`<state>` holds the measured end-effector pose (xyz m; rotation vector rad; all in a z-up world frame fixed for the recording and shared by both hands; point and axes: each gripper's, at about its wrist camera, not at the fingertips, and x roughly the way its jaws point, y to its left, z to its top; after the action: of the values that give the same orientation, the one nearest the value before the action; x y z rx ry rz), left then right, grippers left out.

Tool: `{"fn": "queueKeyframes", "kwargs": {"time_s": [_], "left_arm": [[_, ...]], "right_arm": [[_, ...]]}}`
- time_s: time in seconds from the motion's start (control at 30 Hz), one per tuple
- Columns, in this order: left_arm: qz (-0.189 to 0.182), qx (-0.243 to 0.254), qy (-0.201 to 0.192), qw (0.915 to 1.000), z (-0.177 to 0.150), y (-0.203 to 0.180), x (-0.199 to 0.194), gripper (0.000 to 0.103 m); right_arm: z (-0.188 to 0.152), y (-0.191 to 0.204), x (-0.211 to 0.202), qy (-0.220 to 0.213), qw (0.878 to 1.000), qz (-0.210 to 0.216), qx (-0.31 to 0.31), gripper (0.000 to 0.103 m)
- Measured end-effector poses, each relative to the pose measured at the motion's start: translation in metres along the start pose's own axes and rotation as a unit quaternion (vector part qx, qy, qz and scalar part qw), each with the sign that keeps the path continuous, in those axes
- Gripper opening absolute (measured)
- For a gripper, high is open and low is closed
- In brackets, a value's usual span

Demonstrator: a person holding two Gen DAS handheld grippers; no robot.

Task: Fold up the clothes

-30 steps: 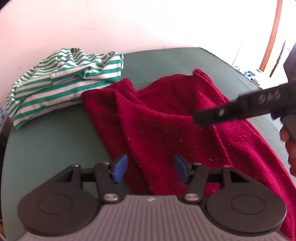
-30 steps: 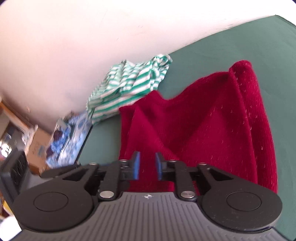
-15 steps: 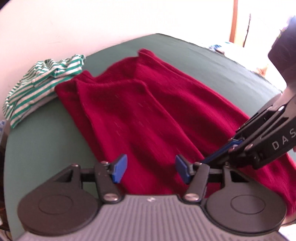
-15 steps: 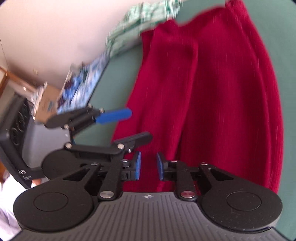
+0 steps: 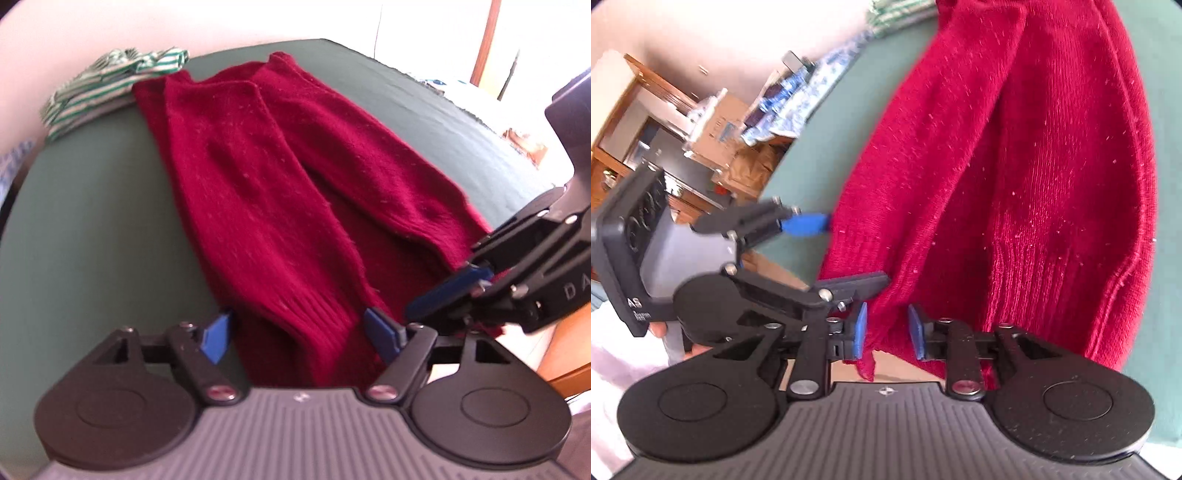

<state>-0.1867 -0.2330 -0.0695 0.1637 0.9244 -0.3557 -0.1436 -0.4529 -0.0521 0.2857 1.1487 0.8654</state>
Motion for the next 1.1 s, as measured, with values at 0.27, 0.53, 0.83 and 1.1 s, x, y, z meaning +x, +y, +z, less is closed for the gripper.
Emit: {"fn": "queueKeyframes", "kwargs": {"time_s": [0.27, 0.53, 0.83, 1.1], "left_arm": [[0.045, -0.04, -0.005, 0.9982, -0.028, -0.016, -0.028, 0.08], [0.048, -0.142, -0.016, 0.9886, -0.043, 0.005, -0.042, 0.084], [0.017, -0.138, -0.019, 0.9901, -0.032, 0.002, -0.029, 0.09], [-0.035, -0.181, -0.028, 0.9825, -0.032, 0.026, -0.017, 0.102]], "right_arm": [[-0.014, -0.007, -0.029, -0.06, 0.998, -0.025, -0.019, 0.032], [-0.039, -0.061, -0.08, -0.109, 0.987, -0.054, 0.103, 0.047], [-0.057, -0.074, -0.097, -0.103, 0.987, -0.051, 0.111, 0.048], [-0.057, -0.085, -0.089, -0.112, 0.984, -0.025, 0.135, 0.048]]}}
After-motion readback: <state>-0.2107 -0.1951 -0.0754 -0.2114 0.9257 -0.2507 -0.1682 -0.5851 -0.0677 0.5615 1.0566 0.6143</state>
